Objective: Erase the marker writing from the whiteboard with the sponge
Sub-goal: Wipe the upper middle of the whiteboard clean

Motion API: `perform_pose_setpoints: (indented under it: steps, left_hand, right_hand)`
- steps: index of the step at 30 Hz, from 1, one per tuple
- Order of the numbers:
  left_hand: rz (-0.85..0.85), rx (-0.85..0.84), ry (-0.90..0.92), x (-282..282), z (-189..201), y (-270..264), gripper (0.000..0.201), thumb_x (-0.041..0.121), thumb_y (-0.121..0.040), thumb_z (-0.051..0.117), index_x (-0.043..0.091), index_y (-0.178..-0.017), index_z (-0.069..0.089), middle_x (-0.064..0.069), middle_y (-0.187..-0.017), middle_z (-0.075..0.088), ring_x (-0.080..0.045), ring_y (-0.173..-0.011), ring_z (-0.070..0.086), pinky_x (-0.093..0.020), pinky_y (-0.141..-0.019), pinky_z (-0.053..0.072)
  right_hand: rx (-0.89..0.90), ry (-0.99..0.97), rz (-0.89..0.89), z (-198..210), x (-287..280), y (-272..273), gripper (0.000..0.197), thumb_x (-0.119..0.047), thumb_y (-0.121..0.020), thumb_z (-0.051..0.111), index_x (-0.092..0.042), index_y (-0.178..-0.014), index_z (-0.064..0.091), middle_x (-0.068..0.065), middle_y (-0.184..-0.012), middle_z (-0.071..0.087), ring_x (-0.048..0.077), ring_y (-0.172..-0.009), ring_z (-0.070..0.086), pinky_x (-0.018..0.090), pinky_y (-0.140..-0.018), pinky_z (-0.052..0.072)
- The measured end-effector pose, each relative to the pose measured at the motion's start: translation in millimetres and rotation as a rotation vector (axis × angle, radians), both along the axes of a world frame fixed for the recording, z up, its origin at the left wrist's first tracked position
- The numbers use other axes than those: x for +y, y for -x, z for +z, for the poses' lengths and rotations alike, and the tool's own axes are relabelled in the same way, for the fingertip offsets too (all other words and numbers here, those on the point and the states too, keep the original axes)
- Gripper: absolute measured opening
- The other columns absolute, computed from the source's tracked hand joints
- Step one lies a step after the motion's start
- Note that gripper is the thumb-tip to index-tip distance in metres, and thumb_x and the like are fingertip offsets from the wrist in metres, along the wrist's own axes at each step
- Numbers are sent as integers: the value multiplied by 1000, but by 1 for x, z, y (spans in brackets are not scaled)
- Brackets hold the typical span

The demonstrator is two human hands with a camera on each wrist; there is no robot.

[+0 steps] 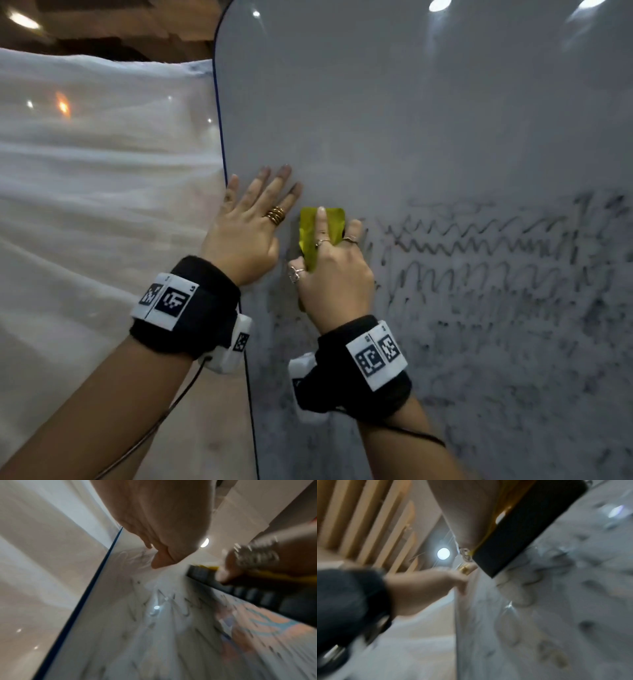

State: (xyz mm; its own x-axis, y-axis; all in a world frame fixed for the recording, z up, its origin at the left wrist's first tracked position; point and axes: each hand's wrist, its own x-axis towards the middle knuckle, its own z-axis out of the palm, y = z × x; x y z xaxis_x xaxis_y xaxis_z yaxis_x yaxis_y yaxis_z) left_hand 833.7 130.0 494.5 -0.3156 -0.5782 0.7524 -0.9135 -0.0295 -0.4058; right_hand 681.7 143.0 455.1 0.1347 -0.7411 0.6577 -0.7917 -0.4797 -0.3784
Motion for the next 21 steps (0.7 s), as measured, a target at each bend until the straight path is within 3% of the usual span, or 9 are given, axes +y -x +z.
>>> perform_pose_setpoints:
  steps: [5, 7, 10, 12, 14, 16, 21]
  left_hand:
    - [27, -11, -12, -2, 0, -1, 80, 24, -68, 28, 23, -149, 28, -3, -158, 19, -24, -143, 22, -50, -111, -2]
    - [32, 9, -14, -3, -2, 2, 80, 23, -70, 30, 23, -149, 25, -2, -158, 15, -24, -144, 17, -52, -111, -5]
    - [31, 35, -35, -4, -2, 3, 81, 23, -69, 30, 24, -149, 26, 0, -159, 14, -22, -145, 16, -59, -109, -3]
    - [35, 33, -66, -2, 2, -2, 81, 23, -68, 26, 27, -149, 26, 2, -159, 14, -19, -145, 15, -65, -107, 0]
    - [35, 13, -100, -2, 8, -9, 81, 21, -69, 23, 31, -149, 20, 6, -159, 11, -15, -144, 10, -67, -106, -1]
    - [26, -21, -115, -1, 12, -15, 80, 19, -70, 22, 35, -148, 14, 7, -159, 12, -11, -142, 9, -70, -103, -1]
    - [31, -95, -106, -2, 18, -22, 85, 7, -76, 47, 38, -146, 10, 10, -157, 6, -8, -140, 8, -73, -100, -1]
  right_hand:
    - [-306, -111, -211, -2, -22, 62, 77, -47, -89, 50, -28, -150, 7, 21, -151, 7, 39, -118, 46, 39, -95, 40]
    - [-357, -120, -220, 1, -21, 65, 76, -47, -89, 50, -26, -150, 11, 22, -151, 8, 39, -119, 45, 38, -96, 38]
    - [-209, -67, -45, 3, -9, 30, 79, -49, -87, 51, -25, -150, 10, 23, -151, 11, 37, -124, 41, 36, -97, 38]
    - [-64, -37, 64, -1, 1, 2, 80, -49, -87, 50, -26, -150, 8, 19, -151, 9, 36, -118, 48, 35, -93, 41]
    - [-1, -25, 66, -3, 4, -9, 77, -47, -88, 49, -26, -150, 9, 16, -151, 9, 35, -108, 54, 35, -86, 45]
    - [46, -1, 50, -2, 0, -10, 76, -45, -87, 49, -28, -150, 11, 16, -153, 8, 33, -109, 53, 35, -85, 45]
    - [201, 106, 113, 11, -9, -13, 75, -43, -86, 52, -31, -149, 13, 10, -152, 8, 30, -112, 51, 33, -84, 44]
